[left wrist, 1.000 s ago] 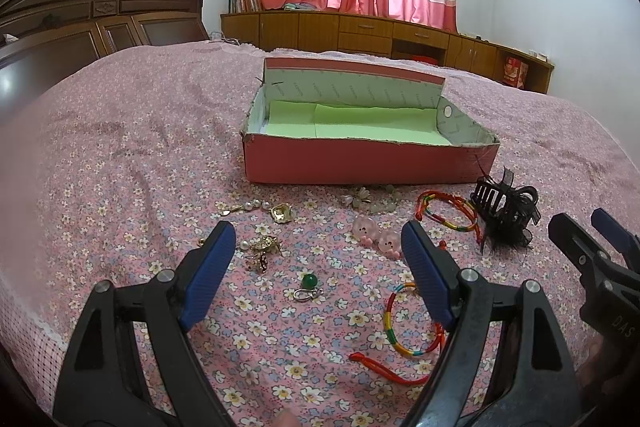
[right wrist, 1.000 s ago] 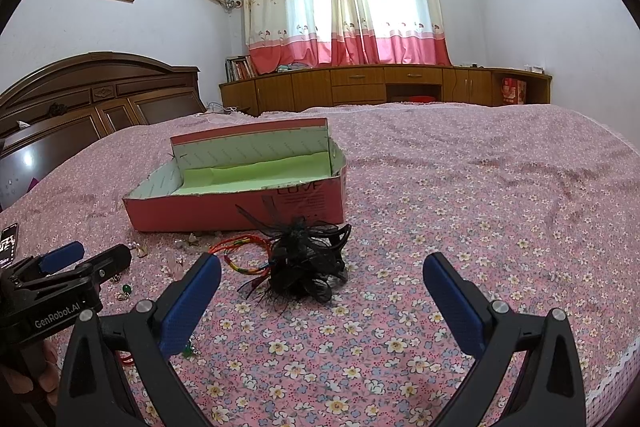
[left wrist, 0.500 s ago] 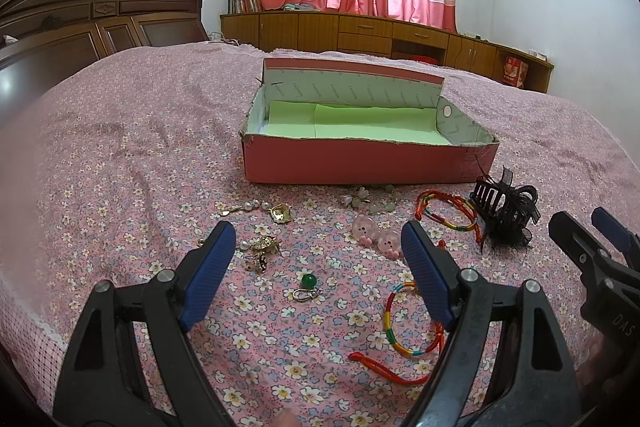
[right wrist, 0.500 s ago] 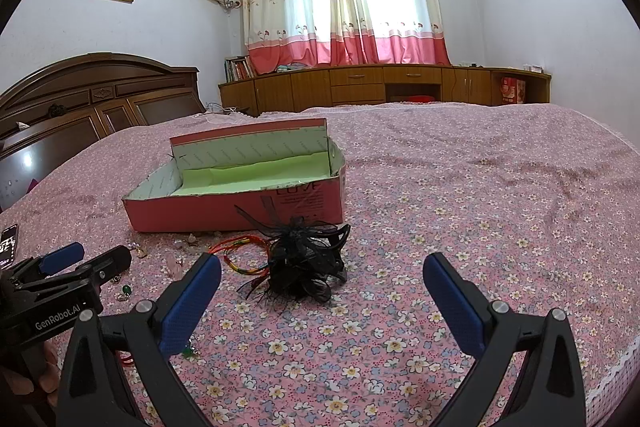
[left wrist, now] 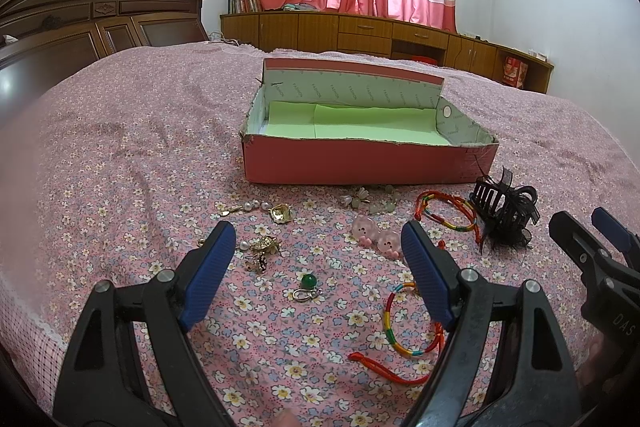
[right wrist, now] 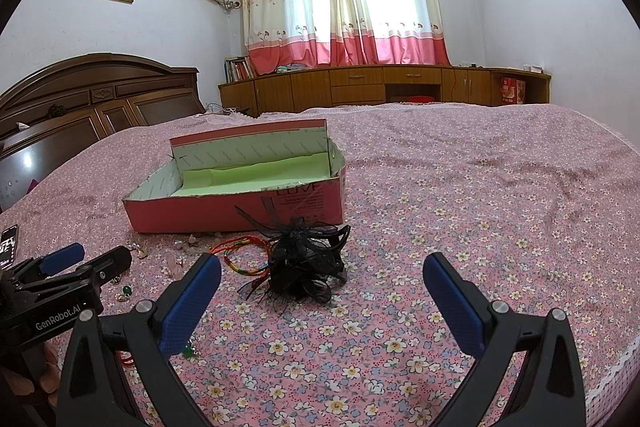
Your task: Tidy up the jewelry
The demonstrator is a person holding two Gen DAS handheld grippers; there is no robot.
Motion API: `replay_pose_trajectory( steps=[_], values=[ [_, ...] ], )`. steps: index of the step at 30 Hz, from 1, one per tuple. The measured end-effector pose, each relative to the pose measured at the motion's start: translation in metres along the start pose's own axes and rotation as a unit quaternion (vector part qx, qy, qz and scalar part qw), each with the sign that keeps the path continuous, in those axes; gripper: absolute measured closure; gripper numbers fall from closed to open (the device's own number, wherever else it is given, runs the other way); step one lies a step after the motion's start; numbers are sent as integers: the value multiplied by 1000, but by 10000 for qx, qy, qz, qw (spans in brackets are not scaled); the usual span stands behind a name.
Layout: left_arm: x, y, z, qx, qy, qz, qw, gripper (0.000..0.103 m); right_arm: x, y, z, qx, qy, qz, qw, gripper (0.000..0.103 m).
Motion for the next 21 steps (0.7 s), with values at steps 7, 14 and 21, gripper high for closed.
replay_pose_trajectory(
  steps=[7,14,21],
  values=[
    [0,0,0,-4,4,9,10000,25,0,0,0,0,0,-2,10000,0],
    [0,-1,-2,-23,-15,15,10000,25,-1,-2,-5,20,-20,3,10000,0],
    [0,-6,-5,-52,-97,59,9999,25,1,-3,-10,-18,-124,50,9999,0]
  ],
)
Point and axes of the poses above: each gripper's, at about its wrist camera, not at the fingertips, and x roughly the way its jaws point, y to its right, z to its underside, the point moved 9 cm from there along x, roughly the way its jaws point, and after that the axes turned 15 degrees about x, right-handed, at the moved point
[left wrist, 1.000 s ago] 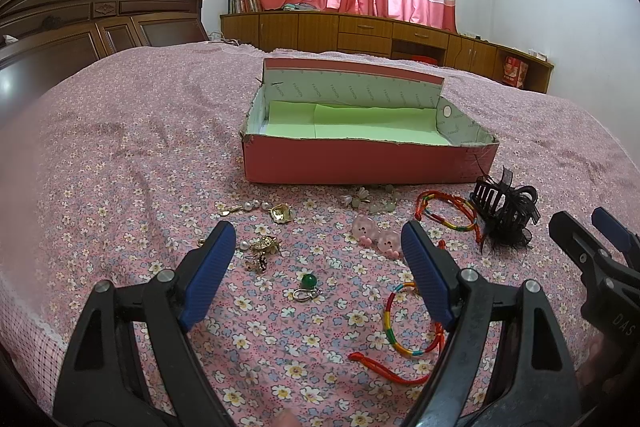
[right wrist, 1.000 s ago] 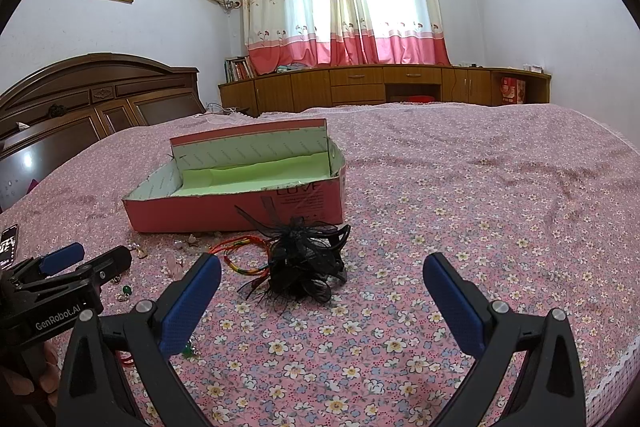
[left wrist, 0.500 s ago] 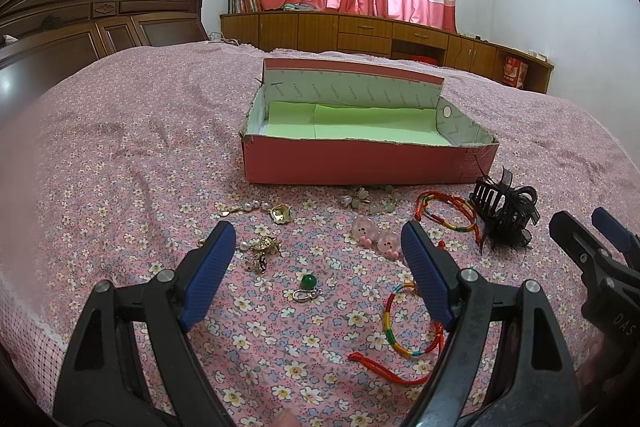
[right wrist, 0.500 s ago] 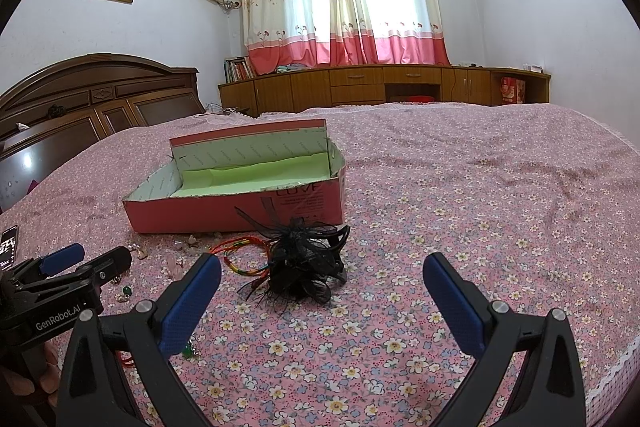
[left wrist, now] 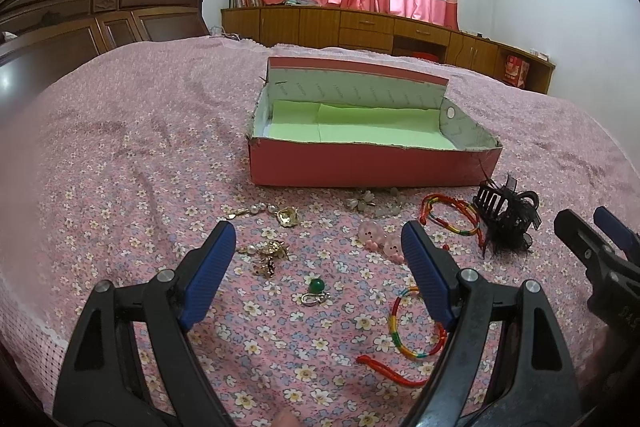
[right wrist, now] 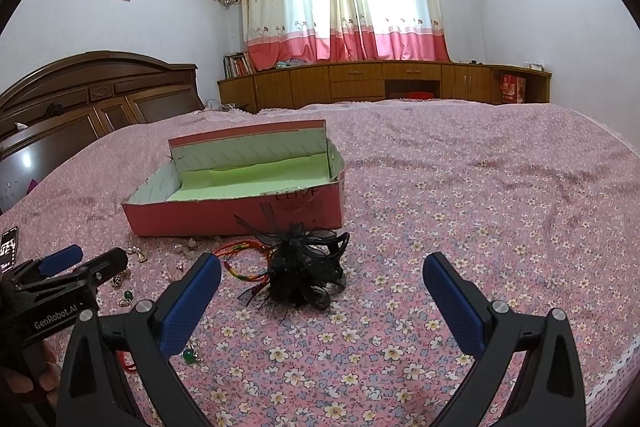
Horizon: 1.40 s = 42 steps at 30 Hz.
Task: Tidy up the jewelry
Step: 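Grasp the gold pendant with the left tool while the right tool grasps the black feathered clip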
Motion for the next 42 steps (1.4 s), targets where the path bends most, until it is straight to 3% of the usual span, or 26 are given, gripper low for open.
replay_pose_trajectory(
  steps=[11,24,34,42],
  values=[
    [4,-19,2,-117,-312,109,9994,25,12,5,-12,46,-245,137,9996,0],
    [32,-57,20,-517,-1033,25,9933,26,43,14,-13,-10,-787,394,9961,0],
    [51,-42,29,-304,-1448,456,9879,27,64,14,-6,-17,-1305,346,9908,1],
    [64,-52,20,-610,-1507,560,9851,42,77,12,3,33,-1577,287,9871,9]
  ],
)
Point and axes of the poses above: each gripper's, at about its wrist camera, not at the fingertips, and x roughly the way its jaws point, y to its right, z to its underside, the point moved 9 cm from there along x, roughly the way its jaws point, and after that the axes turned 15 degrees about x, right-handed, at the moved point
